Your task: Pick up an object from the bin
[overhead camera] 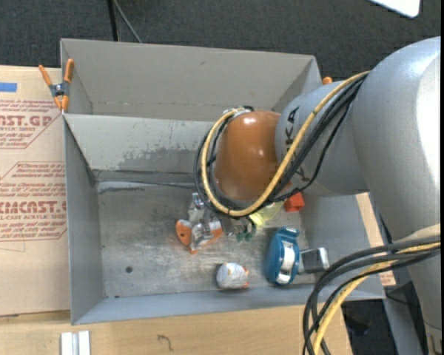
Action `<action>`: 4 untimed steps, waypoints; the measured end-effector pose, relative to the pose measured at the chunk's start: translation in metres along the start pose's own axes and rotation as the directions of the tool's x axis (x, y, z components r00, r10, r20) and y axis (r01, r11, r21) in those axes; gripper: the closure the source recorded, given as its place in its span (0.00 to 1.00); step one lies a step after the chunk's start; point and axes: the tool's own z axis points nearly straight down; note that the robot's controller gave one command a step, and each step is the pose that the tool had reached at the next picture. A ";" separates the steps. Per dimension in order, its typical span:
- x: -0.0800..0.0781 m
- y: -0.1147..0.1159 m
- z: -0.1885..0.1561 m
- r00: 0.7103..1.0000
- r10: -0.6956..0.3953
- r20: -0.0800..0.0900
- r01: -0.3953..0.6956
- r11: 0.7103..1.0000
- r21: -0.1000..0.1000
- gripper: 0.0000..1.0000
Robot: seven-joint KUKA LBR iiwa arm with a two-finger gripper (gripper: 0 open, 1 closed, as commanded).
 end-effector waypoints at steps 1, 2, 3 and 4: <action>0.000 0.000 0.000 1.000 0.000 0.000 0.000 1.000 0.000 1.00; 0.003 0.000 -0.002 1.000 -0.001 -0.019 0.001 1.000 0.002 1.00; 0.006 0.000 -0.008 0.999 -0.002 -0.041 0.002 1.000 0.004 1.00; 0.007 0.000 -0.019 0.999 -0.001 -0.052 0.001 1.000 0.005 1.00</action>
Offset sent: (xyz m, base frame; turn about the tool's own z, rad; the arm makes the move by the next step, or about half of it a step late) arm -0.0002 0.0001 0.0320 -0.0002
